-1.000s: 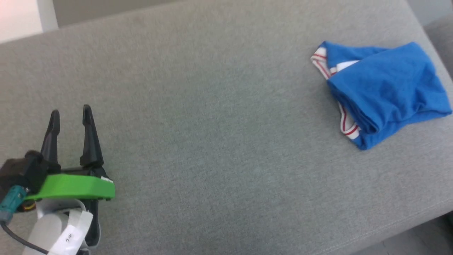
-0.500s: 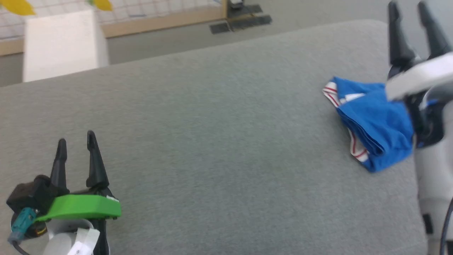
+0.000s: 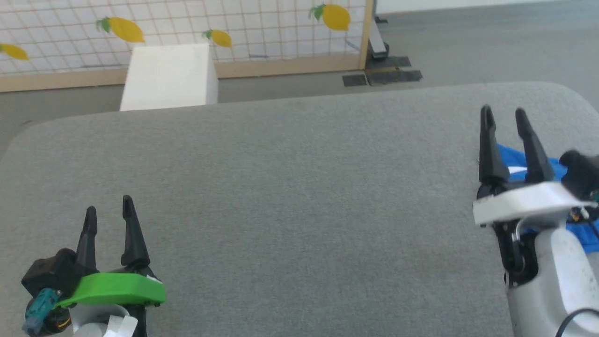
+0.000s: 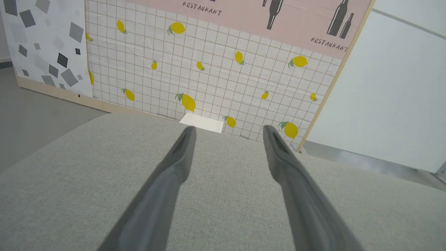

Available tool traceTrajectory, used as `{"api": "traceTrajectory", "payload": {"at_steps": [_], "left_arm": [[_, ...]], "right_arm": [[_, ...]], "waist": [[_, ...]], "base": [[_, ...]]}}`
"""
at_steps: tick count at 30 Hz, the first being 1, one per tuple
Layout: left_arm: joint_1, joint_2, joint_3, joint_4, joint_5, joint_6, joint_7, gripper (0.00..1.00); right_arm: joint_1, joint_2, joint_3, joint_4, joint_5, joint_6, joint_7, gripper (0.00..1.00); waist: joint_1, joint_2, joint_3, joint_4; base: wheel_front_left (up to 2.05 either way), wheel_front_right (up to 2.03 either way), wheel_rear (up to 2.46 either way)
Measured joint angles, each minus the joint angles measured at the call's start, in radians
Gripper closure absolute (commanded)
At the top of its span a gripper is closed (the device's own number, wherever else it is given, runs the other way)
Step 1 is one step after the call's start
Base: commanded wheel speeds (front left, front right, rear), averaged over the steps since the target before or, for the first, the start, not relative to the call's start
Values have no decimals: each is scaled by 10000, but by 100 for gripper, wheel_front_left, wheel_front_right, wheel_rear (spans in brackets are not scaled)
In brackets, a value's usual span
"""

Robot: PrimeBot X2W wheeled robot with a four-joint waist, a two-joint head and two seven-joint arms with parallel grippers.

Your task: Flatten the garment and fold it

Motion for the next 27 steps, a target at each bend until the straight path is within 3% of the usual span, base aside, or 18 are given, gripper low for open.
{"api": "traceTrajectory", "payload": {"at_steps": [12,27], "left_arm": [[192,140,-219,600,184,-268,8,0],[295,330,-821,1191,353,-428,458,0]], "right_arm": [[1649,132,677,107,-351,0,-372,0],[2528,134,895,288,-901,0,-464,0]], "waist": [[0,0,-557,749],[0,0,-519,817]], "base": [[0,0,0],[0,0,0]]}}
